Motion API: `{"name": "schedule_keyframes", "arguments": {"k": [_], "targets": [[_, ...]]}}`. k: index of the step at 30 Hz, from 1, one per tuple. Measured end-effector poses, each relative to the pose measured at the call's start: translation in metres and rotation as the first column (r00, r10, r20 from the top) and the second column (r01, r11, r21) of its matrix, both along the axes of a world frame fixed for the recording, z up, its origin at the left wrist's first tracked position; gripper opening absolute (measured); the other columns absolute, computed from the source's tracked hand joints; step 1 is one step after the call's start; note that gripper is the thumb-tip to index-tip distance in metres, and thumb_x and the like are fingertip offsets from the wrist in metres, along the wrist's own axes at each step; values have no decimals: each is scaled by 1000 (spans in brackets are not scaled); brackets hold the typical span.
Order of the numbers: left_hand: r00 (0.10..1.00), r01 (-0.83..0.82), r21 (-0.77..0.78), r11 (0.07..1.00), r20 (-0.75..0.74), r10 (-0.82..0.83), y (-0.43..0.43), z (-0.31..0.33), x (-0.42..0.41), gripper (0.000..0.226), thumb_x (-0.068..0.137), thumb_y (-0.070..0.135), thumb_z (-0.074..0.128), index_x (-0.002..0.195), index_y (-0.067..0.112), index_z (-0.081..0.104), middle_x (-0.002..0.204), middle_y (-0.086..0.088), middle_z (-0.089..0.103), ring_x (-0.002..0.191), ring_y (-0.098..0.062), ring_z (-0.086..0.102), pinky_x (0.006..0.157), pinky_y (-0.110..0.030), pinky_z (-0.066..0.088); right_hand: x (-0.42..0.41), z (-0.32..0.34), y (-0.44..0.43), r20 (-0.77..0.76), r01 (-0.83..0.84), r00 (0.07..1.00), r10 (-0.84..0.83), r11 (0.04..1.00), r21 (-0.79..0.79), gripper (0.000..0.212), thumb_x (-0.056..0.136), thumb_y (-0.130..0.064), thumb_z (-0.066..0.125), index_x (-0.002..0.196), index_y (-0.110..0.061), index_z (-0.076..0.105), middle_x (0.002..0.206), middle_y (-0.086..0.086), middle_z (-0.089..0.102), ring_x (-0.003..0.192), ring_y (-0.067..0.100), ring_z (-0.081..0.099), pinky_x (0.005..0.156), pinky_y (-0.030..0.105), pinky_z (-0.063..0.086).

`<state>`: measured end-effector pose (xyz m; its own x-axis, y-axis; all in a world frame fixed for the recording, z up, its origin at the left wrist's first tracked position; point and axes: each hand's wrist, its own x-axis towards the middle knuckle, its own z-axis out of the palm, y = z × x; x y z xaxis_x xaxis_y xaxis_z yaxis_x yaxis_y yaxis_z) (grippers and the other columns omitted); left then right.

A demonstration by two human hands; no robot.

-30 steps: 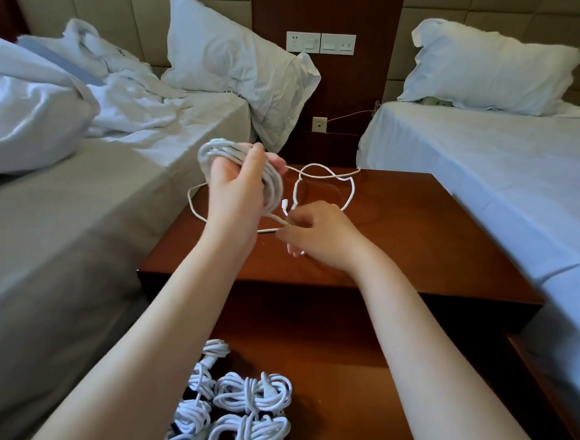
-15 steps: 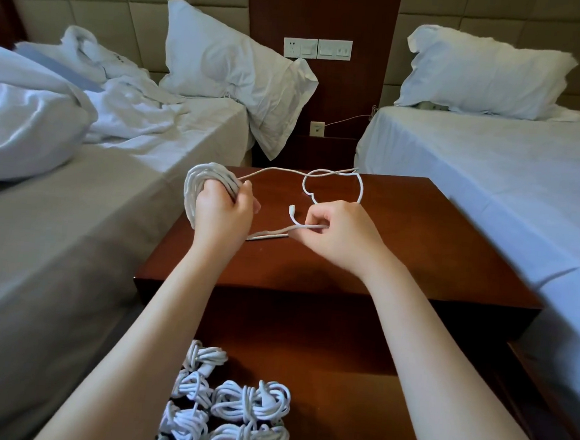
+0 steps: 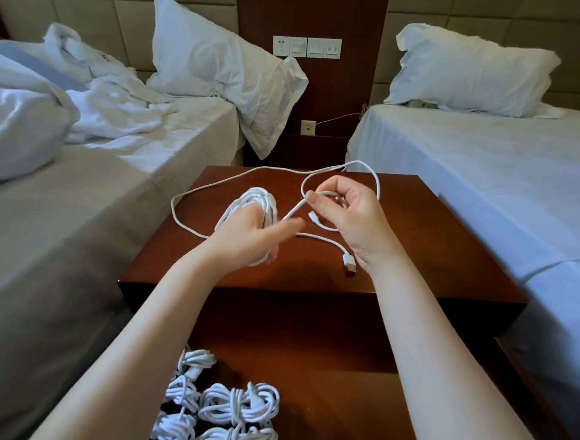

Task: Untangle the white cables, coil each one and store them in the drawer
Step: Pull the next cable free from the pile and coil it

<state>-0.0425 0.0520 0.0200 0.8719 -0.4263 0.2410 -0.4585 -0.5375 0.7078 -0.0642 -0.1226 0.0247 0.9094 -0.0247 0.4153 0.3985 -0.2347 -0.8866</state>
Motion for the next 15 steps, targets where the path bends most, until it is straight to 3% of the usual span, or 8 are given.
{"name": "schedule_keyframes", "arguments": {"k": [3, 7, 12, 15], "targets": [[992, 100, 93, 991, -85, -92, -5, -1, -1, 46, 91, 33, 61, 56, 3, 60, 53, -4, 62, 54, -9, 57, 67, -25, 45, 0, 1, -1, 22, 7, 1000, -7, 1000, -11, 15, 88, -24, 69, 86, -11, 64, 70, -13, 57, 74, -2, 55, 80, 22, 45], [932, 226, 12, 974, -294, -212, -4, 2, -4, 39, 83, 41, 55, 69, 5, 59, 65, -7, 64, 64, -13, 58, 76, -33, 44, -1, 2, -2, 61, 5, 998, -5, 1000, 7, 11, 89, -22, 67, 85, -12, 63, 70, -10, 54, 71, -2, 53, 75, 14, 46], [845, 308, -277, 910, -361, -395, -10, 16, -19, 28, 84, 30, 48, 71, 4, 48, 45, -5, 47, 42, -16, 45, 56, -28, 47, -2, 4, 2, 107, -46, 993, 42, 998, 43, 8, 94, -21, 59, 90, -14, 63, 77, -7, 57, 76, -1, 54, 77, 13, 47], [792, 354, -422, 834, -338, -508, -16, 23, -25, 27, 85, 27, 45, 67, 7, 44, 38, -2, 39, 33, -13, 36, 45, -25, 44, 1, 2, 4, 139, -69, 988, 62, 997, 45, 20, 99, -21, 50, 93, -15, 67, 81, -11, 64, 80, 1, 57, 79, 17, 47]]}}
